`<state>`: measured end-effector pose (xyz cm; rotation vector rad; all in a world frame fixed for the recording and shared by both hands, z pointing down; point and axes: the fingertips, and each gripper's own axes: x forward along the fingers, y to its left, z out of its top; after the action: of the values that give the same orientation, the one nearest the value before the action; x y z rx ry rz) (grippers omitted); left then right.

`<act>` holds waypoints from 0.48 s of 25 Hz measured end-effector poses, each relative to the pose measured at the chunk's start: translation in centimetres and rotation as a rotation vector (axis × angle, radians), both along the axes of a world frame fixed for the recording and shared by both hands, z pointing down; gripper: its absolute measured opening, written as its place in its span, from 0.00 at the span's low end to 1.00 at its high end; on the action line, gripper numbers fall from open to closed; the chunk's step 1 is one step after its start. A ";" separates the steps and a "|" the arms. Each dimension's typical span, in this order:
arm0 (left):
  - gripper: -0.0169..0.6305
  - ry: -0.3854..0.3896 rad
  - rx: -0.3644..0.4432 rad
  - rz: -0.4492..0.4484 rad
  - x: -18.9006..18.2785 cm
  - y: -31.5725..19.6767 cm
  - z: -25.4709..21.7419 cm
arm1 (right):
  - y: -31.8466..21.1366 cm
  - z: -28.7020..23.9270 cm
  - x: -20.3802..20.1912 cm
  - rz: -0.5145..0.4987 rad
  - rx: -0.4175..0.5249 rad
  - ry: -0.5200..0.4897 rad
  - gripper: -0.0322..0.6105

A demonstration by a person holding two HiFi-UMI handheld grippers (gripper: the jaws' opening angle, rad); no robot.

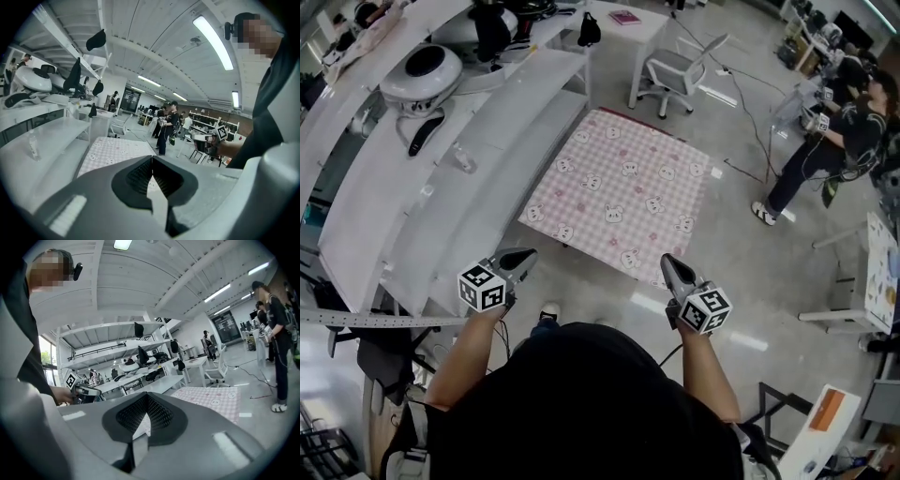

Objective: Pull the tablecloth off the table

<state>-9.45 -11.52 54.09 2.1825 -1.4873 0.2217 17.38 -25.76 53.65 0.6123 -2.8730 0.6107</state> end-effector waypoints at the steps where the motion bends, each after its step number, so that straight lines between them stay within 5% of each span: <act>1: 0.03 0.002 0.004 0.017 -0.1 -0.5 0.0 | 0.0 -0.1 0.2 0.020 0.002 0.003 0.10; 12: 0.03 0.014 0.032 0.105 -7.1 -3.9 -1.2 | 0.6 -1.5 -4.3 0.137 0.011 0.021 0.10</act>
<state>-16.52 -15.45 52.92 2.2862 -1.3787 0.2183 13.12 -25.12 52.18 0.8172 -2.8343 0.6036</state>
